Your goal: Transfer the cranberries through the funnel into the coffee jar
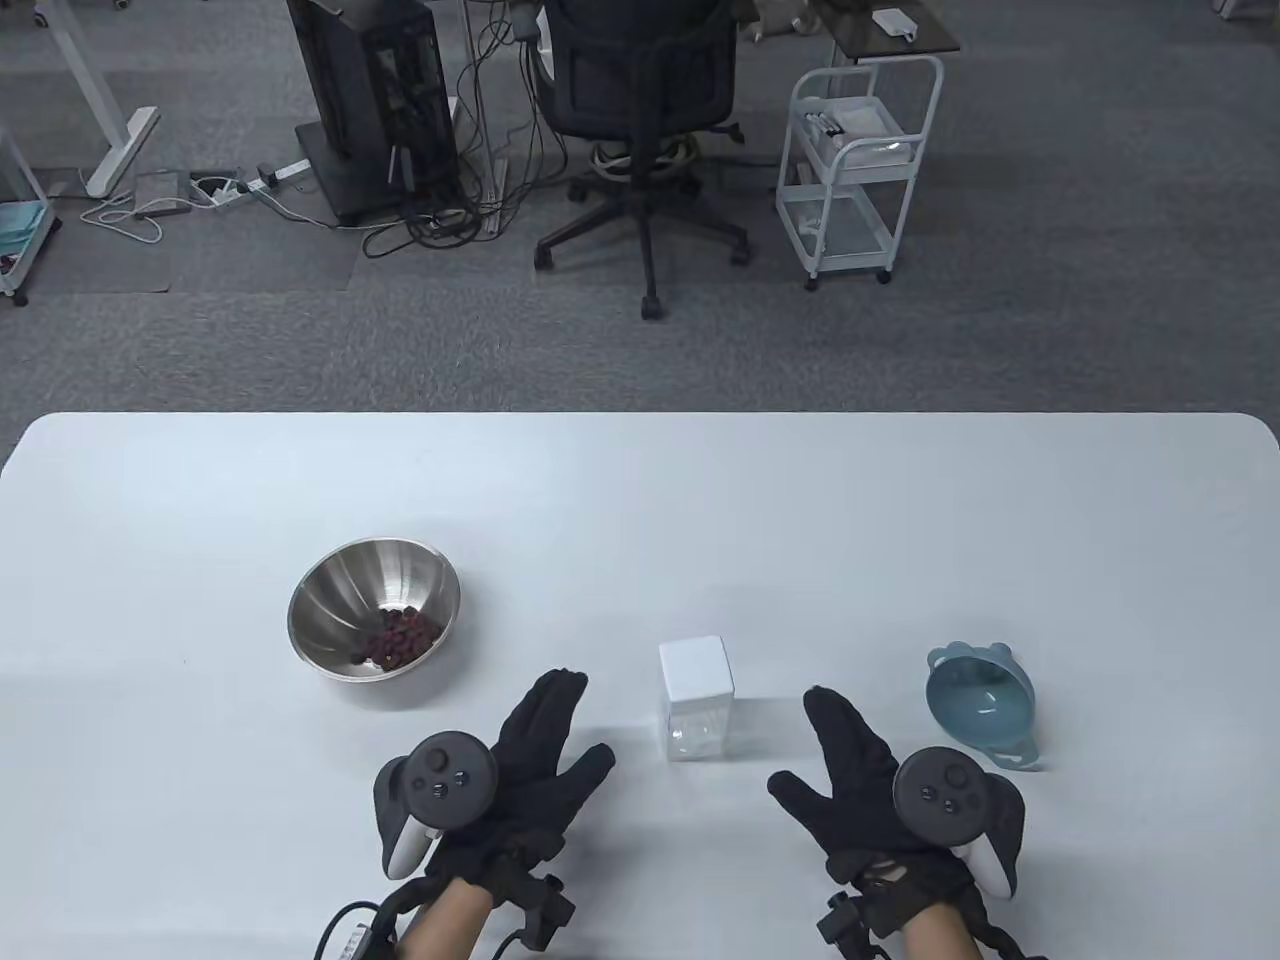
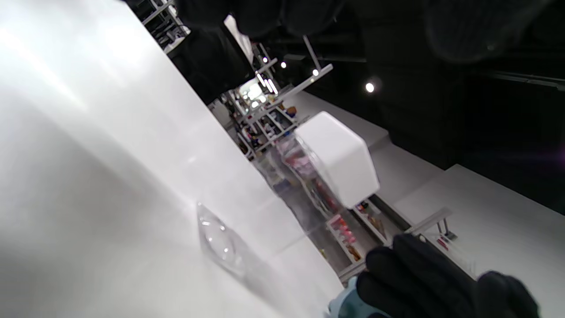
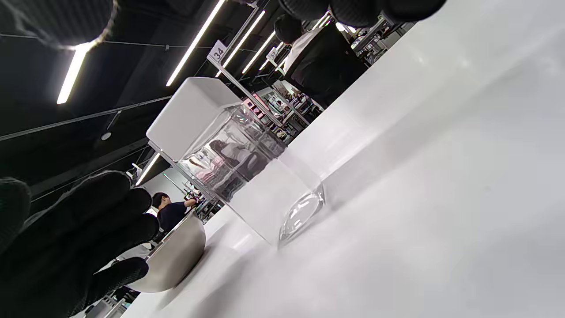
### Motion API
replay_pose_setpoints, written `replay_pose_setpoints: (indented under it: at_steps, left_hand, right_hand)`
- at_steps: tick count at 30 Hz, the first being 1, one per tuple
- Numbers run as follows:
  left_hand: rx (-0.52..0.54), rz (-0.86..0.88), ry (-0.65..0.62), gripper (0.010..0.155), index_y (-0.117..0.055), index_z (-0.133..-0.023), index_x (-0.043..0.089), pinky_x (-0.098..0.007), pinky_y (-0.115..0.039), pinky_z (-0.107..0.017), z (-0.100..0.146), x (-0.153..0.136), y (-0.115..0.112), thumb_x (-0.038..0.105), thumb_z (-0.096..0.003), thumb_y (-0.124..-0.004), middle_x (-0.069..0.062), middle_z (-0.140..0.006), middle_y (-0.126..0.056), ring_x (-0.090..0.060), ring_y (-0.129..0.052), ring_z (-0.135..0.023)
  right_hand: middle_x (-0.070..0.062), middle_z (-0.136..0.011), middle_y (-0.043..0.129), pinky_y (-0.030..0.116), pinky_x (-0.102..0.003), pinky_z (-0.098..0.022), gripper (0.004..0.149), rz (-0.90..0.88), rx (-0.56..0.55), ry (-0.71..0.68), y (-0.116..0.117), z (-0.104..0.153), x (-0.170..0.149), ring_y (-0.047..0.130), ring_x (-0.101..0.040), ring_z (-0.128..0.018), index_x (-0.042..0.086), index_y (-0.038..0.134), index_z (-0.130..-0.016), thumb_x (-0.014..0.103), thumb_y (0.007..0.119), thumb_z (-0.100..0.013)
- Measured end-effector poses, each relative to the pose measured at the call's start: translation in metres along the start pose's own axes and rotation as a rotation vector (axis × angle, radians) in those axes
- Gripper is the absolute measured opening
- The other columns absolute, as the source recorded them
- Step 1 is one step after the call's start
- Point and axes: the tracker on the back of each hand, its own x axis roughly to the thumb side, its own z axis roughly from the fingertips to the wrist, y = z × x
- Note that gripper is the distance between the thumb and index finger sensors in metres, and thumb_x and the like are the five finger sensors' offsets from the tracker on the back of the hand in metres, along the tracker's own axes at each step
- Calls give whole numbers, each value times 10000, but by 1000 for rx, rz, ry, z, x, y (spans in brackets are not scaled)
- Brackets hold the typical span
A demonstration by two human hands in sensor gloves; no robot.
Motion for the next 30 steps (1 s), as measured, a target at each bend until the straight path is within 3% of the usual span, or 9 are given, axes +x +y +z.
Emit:
replay_pose_setpoints:
  at_steps: [15, 23, 30]
  left_hand:
    - [-2, 5, 2, 863, -451, -1165, 196, -712, -451, -751, 0, 0, 0, 696, -486, -633, -170, -1239, -423, -509, -480, -1127]
    - [2, 12, 1, 857, -460, -1163, 196, -712, -452, -750, 0, -1, 1, 692, -487, -635, -168, -1239, -426, -508, -486, -1125]
    - [9, 14, 2, 856, -458, -1164, 195, -713, -450, -750, 0, -1, 2, 691, -488, -634, -169, -1239, -423, -508, -481, -1126]
  right_hand:
    - [-205, -1176, 452, 556, -592, -688, 951, 31, 22, 19, 7, -9, -2, 543, -495, -1027, 106, 397, -1088, 670, 780, -425]
    - [-204, -1180, 450, 546, -593, -693, 987, 63, 53, -5, 5, -33, 6, 551, -494, -1022, 108, 394, -1092, 669, 824, -403]
    - [-202, -1183, 431, 533, -595, -700, 1018, 72, 101, -13, 17, -60, 11, 533, -494, -1029, 106, 378, -1092, 654, 862, -383]
